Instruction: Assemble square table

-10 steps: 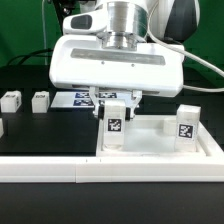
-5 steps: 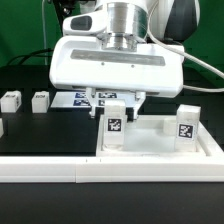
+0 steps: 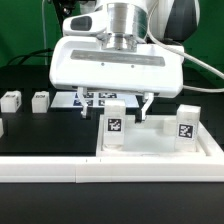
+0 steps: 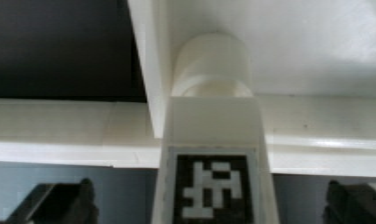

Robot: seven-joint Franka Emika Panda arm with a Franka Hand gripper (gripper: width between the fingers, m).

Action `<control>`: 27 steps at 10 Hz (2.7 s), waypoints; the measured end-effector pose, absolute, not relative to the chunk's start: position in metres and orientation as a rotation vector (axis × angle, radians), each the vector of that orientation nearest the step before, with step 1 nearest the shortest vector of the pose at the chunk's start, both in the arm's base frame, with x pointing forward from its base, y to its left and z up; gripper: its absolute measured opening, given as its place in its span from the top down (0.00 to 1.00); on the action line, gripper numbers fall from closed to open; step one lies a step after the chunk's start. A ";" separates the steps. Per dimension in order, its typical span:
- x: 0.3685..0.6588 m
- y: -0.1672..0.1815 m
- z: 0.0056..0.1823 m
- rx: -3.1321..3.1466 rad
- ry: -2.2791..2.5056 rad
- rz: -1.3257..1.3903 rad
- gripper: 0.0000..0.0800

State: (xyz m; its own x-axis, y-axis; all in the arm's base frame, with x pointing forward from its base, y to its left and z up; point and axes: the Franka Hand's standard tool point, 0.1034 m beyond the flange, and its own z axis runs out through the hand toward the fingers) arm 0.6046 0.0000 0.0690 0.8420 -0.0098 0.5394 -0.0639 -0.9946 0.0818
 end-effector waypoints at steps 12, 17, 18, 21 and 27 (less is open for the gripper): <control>0.626 -0.004 0.087 3.200 -0.230 0.126 0.19; 0.619 -0.009 0.078 3.202 -0.301 -0.037 0.23; 0.619 -0.009 0.078 3.202 -0.301 -0.038 0.23; 0.619 -0.009 0.078 3.202 -0.302 -0.039 0.64; 0.622 0.000 0.076 2.931 -1.293 -0.034 0.64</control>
Offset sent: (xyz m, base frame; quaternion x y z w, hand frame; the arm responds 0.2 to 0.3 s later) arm 0.0107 -0.0146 0.0267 0.0517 -0.1745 0.0621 0.9813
